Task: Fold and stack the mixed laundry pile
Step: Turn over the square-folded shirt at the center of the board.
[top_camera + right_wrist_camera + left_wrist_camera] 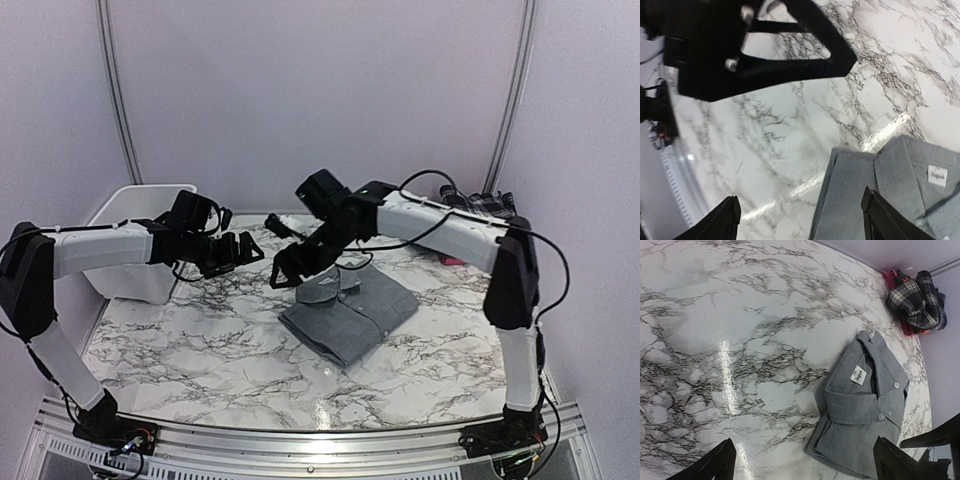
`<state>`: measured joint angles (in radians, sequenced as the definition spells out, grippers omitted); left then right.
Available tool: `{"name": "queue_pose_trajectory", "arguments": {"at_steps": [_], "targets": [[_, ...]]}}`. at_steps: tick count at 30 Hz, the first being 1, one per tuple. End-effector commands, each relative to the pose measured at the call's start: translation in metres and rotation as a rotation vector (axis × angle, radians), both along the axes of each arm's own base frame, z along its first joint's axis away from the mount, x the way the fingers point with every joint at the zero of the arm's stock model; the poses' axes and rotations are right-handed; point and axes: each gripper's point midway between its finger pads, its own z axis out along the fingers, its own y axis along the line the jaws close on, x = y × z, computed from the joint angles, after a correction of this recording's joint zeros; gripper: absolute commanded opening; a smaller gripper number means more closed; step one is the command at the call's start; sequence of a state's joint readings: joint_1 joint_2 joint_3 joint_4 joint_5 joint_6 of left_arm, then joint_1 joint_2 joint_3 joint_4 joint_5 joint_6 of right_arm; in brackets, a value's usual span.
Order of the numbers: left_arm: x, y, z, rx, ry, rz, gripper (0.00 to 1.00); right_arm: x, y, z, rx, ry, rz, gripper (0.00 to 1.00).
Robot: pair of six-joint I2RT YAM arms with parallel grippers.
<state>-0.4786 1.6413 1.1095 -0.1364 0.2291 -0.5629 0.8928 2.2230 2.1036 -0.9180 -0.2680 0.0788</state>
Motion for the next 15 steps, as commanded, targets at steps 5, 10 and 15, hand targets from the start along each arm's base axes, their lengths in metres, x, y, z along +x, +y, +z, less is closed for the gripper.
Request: {"name": "queue_pose_trajectory", "arguments": {"at_steps": [5,10,15], "targets": [[-0.07,-0.107,0.016,-0.085,-0.046,-0.437,0.99,0.06,-0.127,0.054,0.363,0.064,-0.274,0.71],[-0.1,-0.149,-0.021,-0.064,0.046,-0.558,0.97,0.067,-0.176,-0.02,0.247,0.15,-0.372,0.66],[-0.101,-0.152,-0.086,0.047,0.205,-0.562,0.72,0.03,-0.182,-0.084,0.183,0.316,-0.356,0.57]]}}
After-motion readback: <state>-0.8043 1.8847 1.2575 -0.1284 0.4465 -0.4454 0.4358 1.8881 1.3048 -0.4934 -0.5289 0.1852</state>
